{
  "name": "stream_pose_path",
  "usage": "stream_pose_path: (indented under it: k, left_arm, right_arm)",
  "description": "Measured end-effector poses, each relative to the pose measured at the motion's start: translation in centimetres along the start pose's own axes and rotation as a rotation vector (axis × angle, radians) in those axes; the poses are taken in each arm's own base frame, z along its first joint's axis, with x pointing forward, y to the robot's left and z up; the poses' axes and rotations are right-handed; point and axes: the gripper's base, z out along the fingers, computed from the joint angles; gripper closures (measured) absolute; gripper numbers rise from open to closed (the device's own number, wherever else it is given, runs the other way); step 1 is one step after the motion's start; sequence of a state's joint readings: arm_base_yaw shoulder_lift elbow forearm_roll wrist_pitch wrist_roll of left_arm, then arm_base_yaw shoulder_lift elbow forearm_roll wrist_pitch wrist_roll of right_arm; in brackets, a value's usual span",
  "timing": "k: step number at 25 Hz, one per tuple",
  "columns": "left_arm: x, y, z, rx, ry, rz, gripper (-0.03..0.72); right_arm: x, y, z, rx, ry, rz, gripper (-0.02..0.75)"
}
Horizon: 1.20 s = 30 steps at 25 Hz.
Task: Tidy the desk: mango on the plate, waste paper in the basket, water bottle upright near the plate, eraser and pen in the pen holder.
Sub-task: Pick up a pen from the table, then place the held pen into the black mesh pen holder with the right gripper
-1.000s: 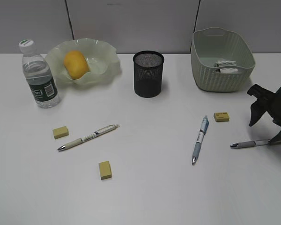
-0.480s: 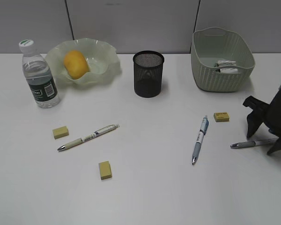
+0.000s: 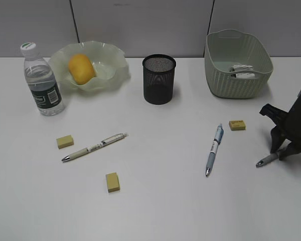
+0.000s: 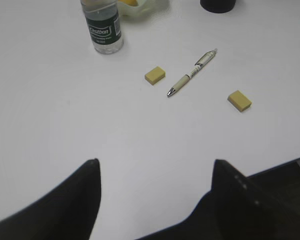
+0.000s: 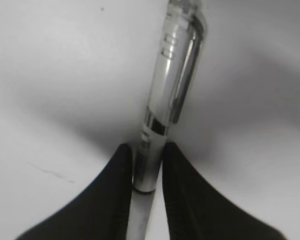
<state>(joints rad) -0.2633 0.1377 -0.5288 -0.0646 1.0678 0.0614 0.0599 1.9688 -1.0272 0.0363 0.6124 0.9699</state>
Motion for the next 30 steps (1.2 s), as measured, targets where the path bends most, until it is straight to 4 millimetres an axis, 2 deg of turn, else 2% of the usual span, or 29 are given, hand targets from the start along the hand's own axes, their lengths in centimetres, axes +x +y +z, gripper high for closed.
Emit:
stream_pose_path:
  k: [7,15,20,26,30]
  left_arm:
    - [0.0,0.0,0.0,0.0,0.0,0.0,0.169]
    - [0.0,0.0,0.0,0.0,0.001,0.0,0.169]
    - [0.0,0.0,0.0,0.0,0.001,0.0,0.169]
    - [0.0,0.0,0.0,0.0,0.001,0.0,0.169]
    - [0.0,0.0,0.0,0.0,0.001,0.0,0.169]
  right_arm:
    - [0.0,0.0,0.0,0.006,-0.005,-0.043,0.606]
    - [-0.1,0.1,-0.6,0.032,0.011,-0.148,0.614]
    - [-0.4,0.2,-3.5,-0.017,-0.056,-0.245,0.616]
    - [-0.6,0.3,-8.6,-0.132,-0.203,-0.373,0.616]
    - [-0.5,0.8,-12.3,-0.294,-0.316,-0.385,0.616]
